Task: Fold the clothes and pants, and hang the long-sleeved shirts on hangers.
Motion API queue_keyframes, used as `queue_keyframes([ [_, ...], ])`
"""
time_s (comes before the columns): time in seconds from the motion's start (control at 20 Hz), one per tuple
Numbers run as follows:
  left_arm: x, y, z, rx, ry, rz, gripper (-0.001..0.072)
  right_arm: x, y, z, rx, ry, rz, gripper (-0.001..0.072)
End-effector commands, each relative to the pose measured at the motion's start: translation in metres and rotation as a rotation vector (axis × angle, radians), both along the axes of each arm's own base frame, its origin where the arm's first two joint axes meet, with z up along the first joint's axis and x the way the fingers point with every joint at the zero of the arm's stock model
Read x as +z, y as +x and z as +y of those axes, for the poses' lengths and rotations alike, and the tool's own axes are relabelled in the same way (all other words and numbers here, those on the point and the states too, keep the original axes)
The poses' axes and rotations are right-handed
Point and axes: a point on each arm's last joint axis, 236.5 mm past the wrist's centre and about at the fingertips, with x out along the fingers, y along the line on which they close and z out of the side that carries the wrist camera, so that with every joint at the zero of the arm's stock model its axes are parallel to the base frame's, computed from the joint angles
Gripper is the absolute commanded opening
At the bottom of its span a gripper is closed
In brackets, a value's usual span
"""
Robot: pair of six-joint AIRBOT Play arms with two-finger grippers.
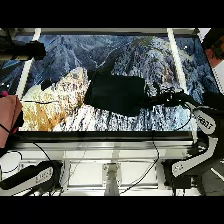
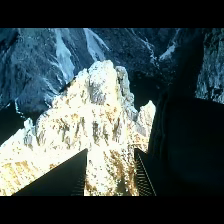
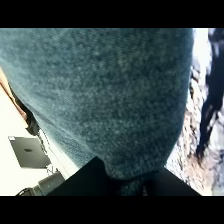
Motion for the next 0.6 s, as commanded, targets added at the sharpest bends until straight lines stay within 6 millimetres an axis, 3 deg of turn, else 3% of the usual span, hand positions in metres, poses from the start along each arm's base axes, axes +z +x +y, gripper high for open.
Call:
queue_keyframes([
  [0.0,-0.001,0.000,0.006,0.012,0.026,0.000,0.0360,0.018,0.012,-0.016,-0.052,0.041,-0.007,0.0026],
  [0.1,-0.001,0.000,0.006,0.012,0.026,0.000,0.0360,0.034,0.024,-0.057,-0.153,0.024,-0.022,0.0026],
  [0.25,-0.001,0.000,0.006,0.012,0.026,0.000,0.0360,0.057,0.018,-0.146,-0.322,-0.083,-0.010,0.0026],
  [0.4,-0.001,0.000,0.006,0.012,0.026,-0.001,0.0359,0.085,-0.022,-0.241,-0.500,-0.226,0.021,0.0026],
  [0.55,-0.001,0.000,0.006,0.012,0.026,0.000,0.0360,0.114,-0.083,-0.324,-0.707,-0.349,0.043,0.0026],
])
